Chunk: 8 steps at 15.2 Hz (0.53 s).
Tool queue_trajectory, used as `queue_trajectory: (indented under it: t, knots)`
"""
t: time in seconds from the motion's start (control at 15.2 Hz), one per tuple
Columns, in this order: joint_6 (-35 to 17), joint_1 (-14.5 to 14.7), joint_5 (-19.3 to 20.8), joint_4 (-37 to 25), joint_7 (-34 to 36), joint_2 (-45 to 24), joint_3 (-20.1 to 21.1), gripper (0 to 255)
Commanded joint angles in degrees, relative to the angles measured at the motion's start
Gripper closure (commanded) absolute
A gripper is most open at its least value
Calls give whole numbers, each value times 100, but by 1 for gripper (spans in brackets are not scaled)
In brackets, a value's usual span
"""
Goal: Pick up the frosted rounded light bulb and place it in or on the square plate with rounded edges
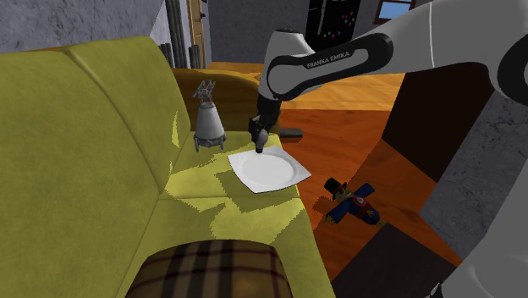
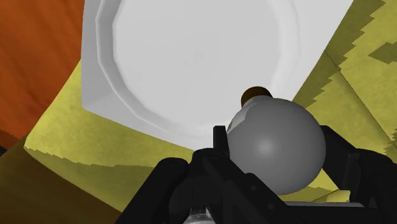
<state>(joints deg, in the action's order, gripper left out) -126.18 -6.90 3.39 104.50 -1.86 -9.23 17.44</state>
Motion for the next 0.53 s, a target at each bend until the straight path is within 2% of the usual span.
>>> queue_trajectory:
  t: [0.0, 0.2, 0.46]
  knots:
    - [59, -154, -86, -62, -293, 2, -86, 255]
    - [140, -362, -180, -217, -676, -72, -211, 255]
    - [-148, -358, -152, -3, -662, -149, -217, 255]
